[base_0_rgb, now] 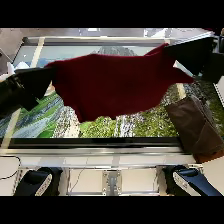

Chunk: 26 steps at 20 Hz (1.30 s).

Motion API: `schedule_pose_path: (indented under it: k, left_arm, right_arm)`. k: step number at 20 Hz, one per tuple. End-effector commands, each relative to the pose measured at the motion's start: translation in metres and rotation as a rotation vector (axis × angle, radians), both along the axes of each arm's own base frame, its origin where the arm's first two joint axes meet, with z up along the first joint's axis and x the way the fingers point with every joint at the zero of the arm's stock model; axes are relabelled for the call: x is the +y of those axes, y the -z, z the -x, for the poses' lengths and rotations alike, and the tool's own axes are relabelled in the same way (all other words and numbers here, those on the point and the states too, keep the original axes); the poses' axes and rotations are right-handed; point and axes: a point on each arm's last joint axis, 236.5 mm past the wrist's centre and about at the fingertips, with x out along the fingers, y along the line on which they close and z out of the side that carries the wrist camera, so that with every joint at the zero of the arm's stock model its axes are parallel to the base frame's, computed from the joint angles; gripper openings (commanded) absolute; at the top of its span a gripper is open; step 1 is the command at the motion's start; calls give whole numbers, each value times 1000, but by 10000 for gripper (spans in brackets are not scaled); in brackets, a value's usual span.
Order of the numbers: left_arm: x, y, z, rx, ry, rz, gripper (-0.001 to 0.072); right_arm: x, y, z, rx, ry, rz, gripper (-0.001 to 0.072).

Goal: Fold the shirts.

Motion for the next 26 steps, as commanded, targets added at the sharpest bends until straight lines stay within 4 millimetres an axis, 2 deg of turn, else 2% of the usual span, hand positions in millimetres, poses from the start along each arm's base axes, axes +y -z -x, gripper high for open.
schedule_pose_path:
  k: [1, 3, 5, 7, 9, 10, 11, 12, 13, 15, 16, 18, 19, 21, 22, 23, 24, 26]
  left_arm:
    - [18, 93, -22, 244, -55, -251, 15]
    - [16, 171, -37, 469, -12, -339, 15]
    - [11, 242, -47, 657, 23, -381, 15]
    - [12, 303, -57, 797, 40, -420, 16]
    - [13, 351, -68, 912, 30, -431, 16]
    - [14, 369, -75, 943, 14, -431, 17]
    - [15, 383, -84, 963, -8, -419, 17]
    - [14, 391, -97, 964, -40, -384, 28]
    - [15, 393, -109, 946, -78, -350, 41]
    - [29, 380, -135, 868, -162, -312, 458]
    - [39, 367, -147, 828, -200, -291, 572]
    - [68, 332, -163, 753, -277, -245, 572]
    - [84, 313, -166, 704, -313, -233, 571]
    - [113, 279, -161, 566, -331, -324, 570]
    - [117, 272, -153, 513, -298, -411, 569]
    - [114, 272, -141, 474, -226, -518, 568]
    - [103, 280, -125, 500, -144, -560, 568]
    - [77, 306, -92, 665, -24, -536, 567]
  right_arm:
    - [-13, 35, -15, 117, 66, 81, 7]
    - [-9, 75, -56, 226, 84, 64, 7]
    - [5, 116, -106, 311, 109, 20, 7]
    - [34, 164, -157, 361, 122, 2, 7]
    - [69, 219, -203, 402, 154, -16, 8]
    - [84, 248, -223, 414, 181, -24, 36]
    - [95, 273, -239, 420, 208, -30, 191]
    - [102, 291, -249, 423, 228, -31, 406]
    - [103, 302, -257, 423, 247, -32, 461]
    - [93, 308, -263, 420, 266, -15, 459]
    - [80, 303, -265, 418, 266, 9, 457]
    - [45, 290, -261, 427, 253, 89, 452]
    - [21, 283, -255, 439, 251, 145, 450]
    - [-41, 272, -237, 492, 298, 268, 450]
    - [-74, 266, -225, 521, 341, 317, 450]
    - [-105, 264, -209, 567, 380, 364, 450]
    - [-127, 260, -193, 607, 398, 389, 450]
    - [-154, 254, -162, 678, 416, 409, 450]
